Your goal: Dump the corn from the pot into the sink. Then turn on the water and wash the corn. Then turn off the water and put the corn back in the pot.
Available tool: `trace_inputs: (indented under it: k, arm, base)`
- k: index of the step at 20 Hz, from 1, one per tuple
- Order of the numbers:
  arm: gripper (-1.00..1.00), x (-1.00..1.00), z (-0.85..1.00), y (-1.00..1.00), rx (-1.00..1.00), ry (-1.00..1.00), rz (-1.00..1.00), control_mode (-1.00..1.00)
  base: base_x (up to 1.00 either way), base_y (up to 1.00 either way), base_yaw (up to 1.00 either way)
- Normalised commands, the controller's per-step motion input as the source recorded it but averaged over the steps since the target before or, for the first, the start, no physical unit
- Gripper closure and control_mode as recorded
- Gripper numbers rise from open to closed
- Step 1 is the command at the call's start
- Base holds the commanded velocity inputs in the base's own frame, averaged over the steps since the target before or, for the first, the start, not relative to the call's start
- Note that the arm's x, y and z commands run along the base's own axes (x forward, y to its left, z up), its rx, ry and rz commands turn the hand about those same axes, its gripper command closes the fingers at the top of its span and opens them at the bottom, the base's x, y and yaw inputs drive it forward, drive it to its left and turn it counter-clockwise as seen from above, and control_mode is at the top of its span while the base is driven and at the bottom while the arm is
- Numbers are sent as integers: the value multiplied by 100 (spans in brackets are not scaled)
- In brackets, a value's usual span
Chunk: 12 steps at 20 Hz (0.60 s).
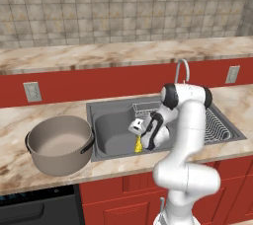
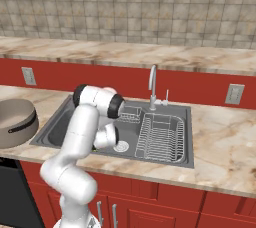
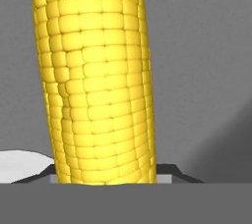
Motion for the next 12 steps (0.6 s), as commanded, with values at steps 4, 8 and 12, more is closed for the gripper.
trace_inputs:
  k: [4, 8, 12]
  arm:
    - [100, 0, 67, 0, 10, 0, -11, -100]
    - [100, 0, 73, -2, 5, 10, -15, -100]
    - [100, -19, 66, -5, 2, 22, -17, -100]
  base:
    - [0, 0, 0]
    - [0, 0, 0]
    - [0, 0, 0]
